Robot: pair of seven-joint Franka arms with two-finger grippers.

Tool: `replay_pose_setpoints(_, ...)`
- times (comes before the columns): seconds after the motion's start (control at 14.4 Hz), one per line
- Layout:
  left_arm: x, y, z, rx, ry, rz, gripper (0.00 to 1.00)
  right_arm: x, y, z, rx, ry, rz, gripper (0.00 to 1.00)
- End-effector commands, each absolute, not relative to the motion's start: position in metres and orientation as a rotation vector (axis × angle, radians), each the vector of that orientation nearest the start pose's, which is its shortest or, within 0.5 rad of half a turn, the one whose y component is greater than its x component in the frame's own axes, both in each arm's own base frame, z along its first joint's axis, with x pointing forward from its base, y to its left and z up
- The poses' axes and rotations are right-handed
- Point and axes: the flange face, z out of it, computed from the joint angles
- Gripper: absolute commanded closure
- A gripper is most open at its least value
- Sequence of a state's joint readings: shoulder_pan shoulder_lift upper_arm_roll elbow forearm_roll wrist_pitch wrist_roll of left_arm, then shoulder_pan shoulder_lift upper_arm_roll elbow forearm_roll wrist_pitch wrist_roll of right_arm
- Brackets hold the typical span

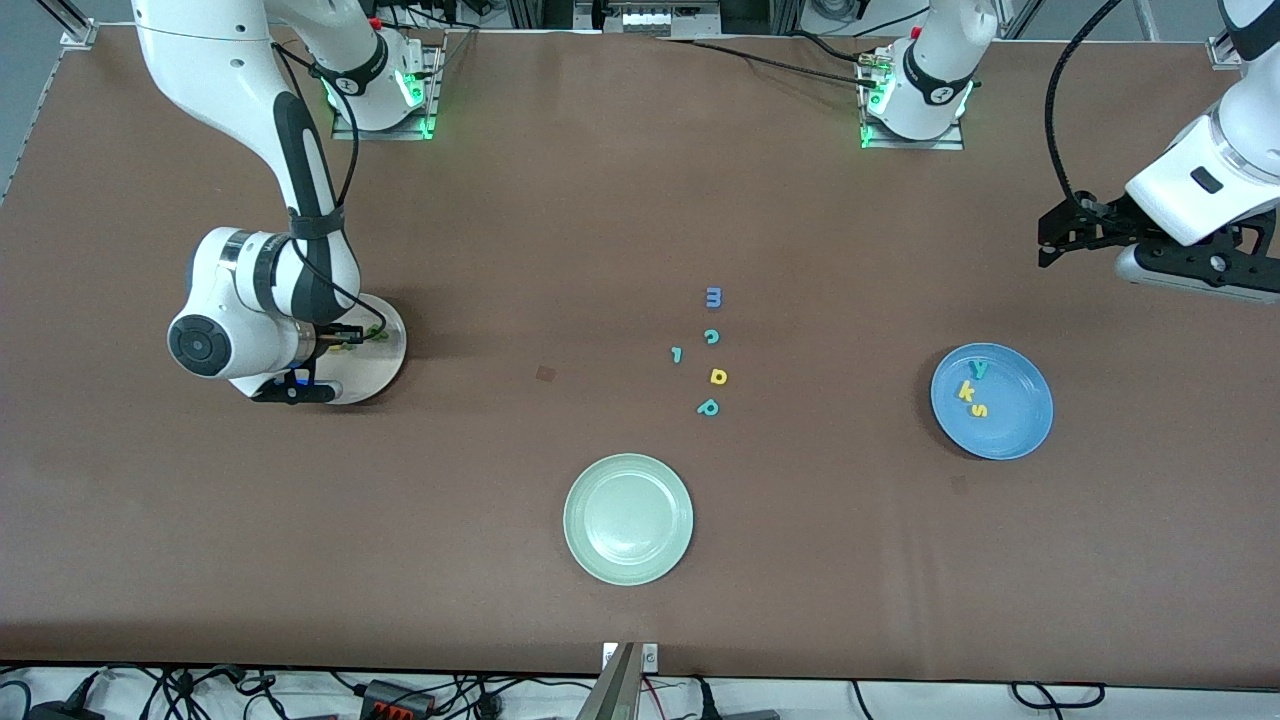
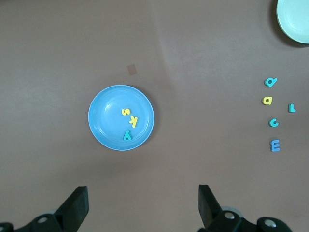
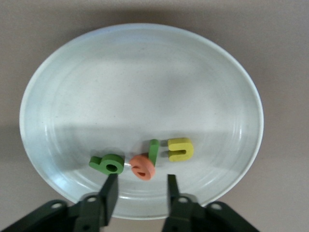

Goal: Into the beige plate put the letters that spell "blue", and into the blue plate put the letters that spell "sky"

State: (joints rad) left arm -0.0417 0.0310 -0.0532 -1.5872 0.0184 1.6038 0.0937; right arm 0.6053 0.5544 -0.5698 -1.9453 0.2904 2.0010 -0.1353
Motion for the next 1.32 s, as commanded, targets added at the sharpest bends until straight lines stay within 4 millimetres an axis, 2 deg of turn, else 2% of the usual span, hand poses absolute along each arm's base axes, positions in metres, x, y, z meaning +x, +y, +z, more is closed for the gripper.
replay_pose_setpoints(0.0, 0.565, -0.052, 0.608, -3.105, 0.297, 0.033, 0.0, 0.58, 0.05, 0.243, -3.083, -0.008, 0.622, 0.0)
replay_pose_setpoints(0.28, 0.566, -0.052, 0.609, -3.105, 0.294, 0.029, 0.0, 0.616, 0.035, 0.321, -3.072, 0.014, 0.607, 0.0)
replay_pose_setpoints(0.69, 0.564, -0.052, 0.609, -3.103, 0.299, 0.04, 0.0, 0.656, 0.022, 0.438, -3.141, -0.009, 0.358, 0.0)
replay_pose_setpoints(0.83, 0.563, -0.053, 0.608, -3.101, 0.303, 0.067, 0.0, 0.659, 0.022, 0.467, -3.147, -0.014, 0.326, 0.0)
replay_pose_setpoints(0.97, 0.563, -0.052, 0.608, -3.098, 0.296, 0.067, 0.0, 0.661, 0.021, 0.481, -3.148, -0.015, 0.291, 0.0)
replay_pose_setpoints(1.11, 0.563, -0.053, 0.61, -3.102, 0.303, 0.062, 0.0, 0.663, 0.011, 0.503, -3.149, 0.002, 0.222, 0.0)
replay_pose_setpoints(1.25, 0.563, -0.054, 0.61, -3.102, 0.303, 0.064, 0.0, 0.655, -0.004, 0.533, -3.124, 0.023, 0.152, 0.0)
